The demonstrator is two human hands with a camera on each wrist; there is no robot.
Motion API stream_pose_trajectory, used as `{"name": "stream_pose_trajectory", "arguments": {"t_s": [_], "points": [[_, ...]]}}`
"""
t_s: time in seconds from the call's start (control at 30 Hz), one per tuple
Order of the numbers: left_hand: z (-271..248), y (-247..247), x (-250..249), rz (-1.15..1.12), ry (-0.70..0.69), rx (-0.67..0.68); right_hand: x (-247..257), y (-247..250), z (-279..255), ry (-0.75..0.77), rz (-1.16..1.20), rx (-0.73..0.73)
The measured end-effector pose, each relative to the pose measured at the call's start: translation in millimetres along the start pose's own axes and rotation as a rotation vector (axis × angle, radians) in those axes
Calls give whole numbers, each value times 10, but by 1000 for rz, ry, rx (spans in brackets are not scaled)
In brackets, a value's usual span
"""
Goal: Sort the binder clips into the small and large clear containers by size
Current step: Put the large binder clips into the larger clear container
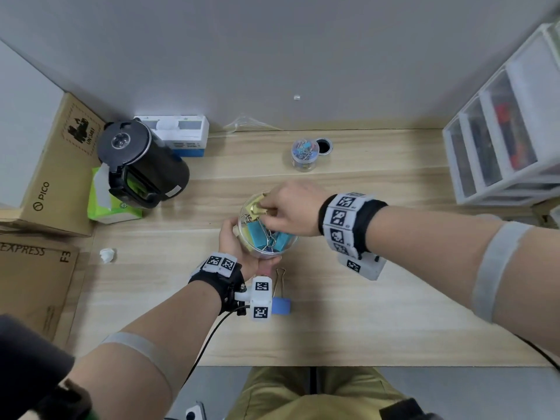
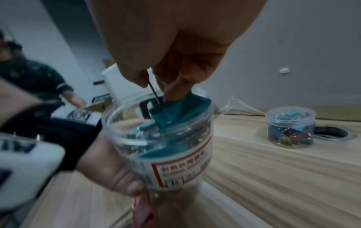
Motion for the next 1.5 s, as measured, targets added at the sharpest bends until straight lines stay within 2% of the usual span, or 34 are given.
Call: {"name": "stream_pose_trajectory", "arguments": {"t_s": [0.1, 0.2, 0.3, 0.37, 0.43, 0.53, 0.6, 0.7, 0.8, 0.9, 1.03, 1.1, 1.17, 1.23, 1.3, 1.33, 1.4, 1.5], "points": [[-4, -13, 29, -13, 13, -14, -32, -171, -5, 9, -71, 17], [-27, 51, 17, -10, -19, -25, -87, -71, -60, 8, 70, -165], [-77, 205, -15, -44, -42, -52, -290, -19, -113, -88, 216, -287], [-115, 356, -43, -69, -59, -86, -465, -129, -131, -192, 247, -265], [-166, 520, -77, -89, -74, -122, -528, -385, -133, -218, 180, -113], [-245, 726, -108, -106, -80, -135, -317, -1058, -227, -75, 16, 309], [-285, 858, -123, -116, -90, -150, -155, -1448, -309, 25, -63, 492], [-322, 958, -111, -128, -94, -153, -50, -1809, -359, 97, -138, 596], [-341, 1004, -78, -149, -79, -152, 54, -1984, -366, 177, -186, 590], [-343, 1016, -56, -145, -74, -149, 37, -2062, -369, 175, -220, 580], [-328, 1006, -53, -95, -69, -159, -54, -1916, -418, 121, -180, 563], [-330, 990, -67, -78, -66, -173, -172, -1686, -432, 51, -101, 489], [-333, 946, -100, -59, -74, -186, -347, -1328, -407, -41, -1, 339], [-324, 880, -132, -48, -81, -190, -518, -877, -360, -111, 89, 130], [-320, 778, -148, -37, -83, -179, -580, -398, -311, -118, 164, -71], [-316, 730, -156, -29, -84, -176, -537, -199, -278, -98, 184, -128], [-299, 623, -154, -21, -83, -165, -343, 40, -186, -32, 161, -139], [-250, 488, -111, -6, -55, -135, 82, -22, -39, 82, 27, 39]]}}
Point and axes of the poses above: each hand's wrist, its own z-axis towards the middle knuckle, its own y-axis out of the back of the hand, x = y × z, the point moved 9 cm from there along z, towards the middle knuckle, and after that the axes turned 3 degrees about -y, right-handed, at the moved point
